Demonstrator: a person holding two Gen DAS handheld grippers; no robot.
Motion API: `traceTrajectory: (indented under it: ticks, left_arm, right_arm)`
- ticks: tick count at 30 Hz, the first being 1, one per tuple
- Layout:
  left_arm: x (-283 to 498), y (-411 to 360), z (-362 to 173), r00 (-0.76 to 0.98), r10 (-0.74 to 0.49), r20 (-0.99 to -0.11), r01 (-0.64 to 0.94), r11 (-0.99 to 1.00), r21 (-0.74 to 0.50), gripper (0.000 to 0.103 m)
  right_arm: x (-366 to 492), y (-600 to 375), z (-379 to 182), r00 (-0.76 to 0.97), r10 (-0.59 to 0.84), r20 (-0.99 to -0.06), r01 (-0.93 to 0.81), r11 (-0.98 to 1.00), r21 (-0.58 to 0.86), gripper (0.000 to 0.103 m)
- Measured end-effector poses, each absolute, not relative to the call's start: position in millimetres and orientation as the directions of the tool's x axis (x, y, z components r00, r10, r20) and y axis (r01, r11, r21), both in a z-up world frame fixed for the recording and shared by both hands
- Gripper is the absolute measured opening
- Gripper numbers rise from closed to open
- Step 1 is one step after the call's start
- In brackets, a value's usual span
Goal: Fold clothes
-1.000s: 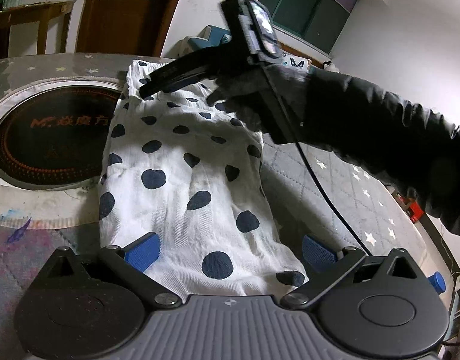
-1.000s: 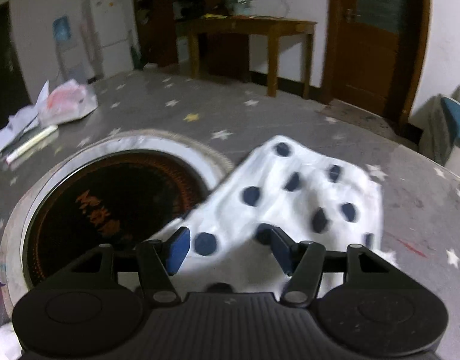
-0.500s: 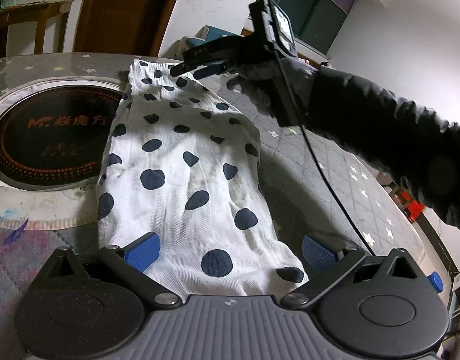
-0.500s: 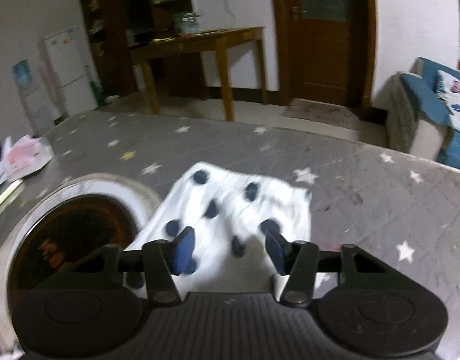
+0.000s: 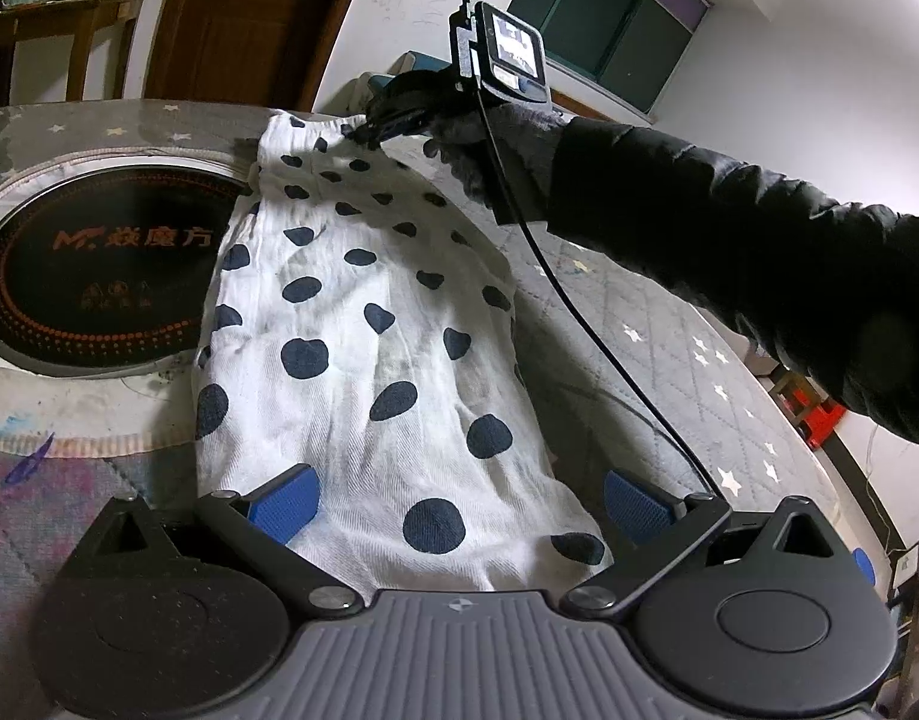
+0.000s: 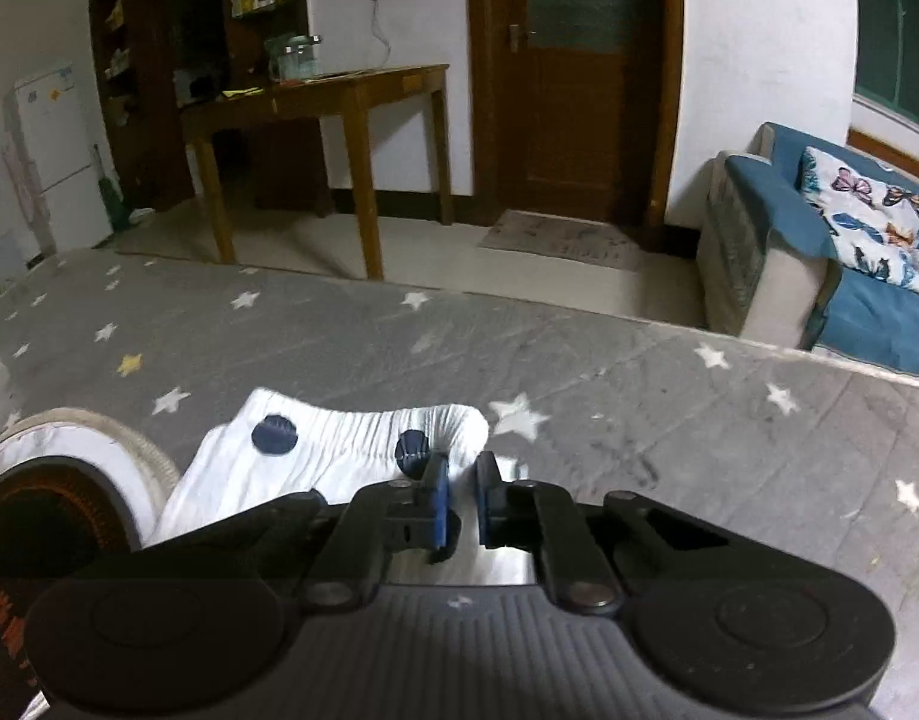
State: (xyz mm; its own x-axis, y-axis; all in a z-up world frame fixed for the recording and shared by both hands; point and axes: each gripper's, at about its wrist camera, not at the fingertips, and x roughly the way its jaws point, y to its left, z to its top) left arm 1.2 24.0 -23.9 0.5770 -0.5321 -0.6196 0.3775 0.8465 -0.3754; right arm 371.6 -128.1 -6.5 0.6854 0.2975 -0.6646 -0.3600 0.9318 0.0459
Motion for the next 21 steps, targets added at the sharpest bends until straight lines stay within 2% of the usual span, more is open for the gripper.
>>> traceTrajectory:
  ticks: [4,8,17,19,21]
  left_arm:
    - [1,24,-24,0.577,-0.536,-0.617,0.375,0.844,-0.383,0.103]
    - [1,25,-23,0.575,-0.539,-0.615,0.374,0.842,-0.389,0.103]
    - [2,24,-19,0.570,-0.532,-0.626,0.369,0.846,-0.384,0.103]
    - [-1,24,-16,0.573,-0.529,-0.626,0.372,0.848,-0.377,0.103]
    - [-4,24,-12,0.580,-0.524,-0.624,0.374,0.852,-0.367,0.103]
  right_arm:
    - [376,-133,-12,0.672,0.310,-0.672,-0.368,0.928,0.060,0.017]
    - [371,-146,-11,0.673,0.347,-0.653,-0.366,0.924,0.113,0.036]
    - [379,-151,-25,0.644,0.394,-0.656,-0.377,0.909,0.176,0.038]
    - [378,-153,-24,0.646,0.396,-0.652,-0.368,0.910,0.189,0.032]
    - [379,-155,-24,0.644,0.399,-0.653,-0.367,0.910,0.195,0.020]
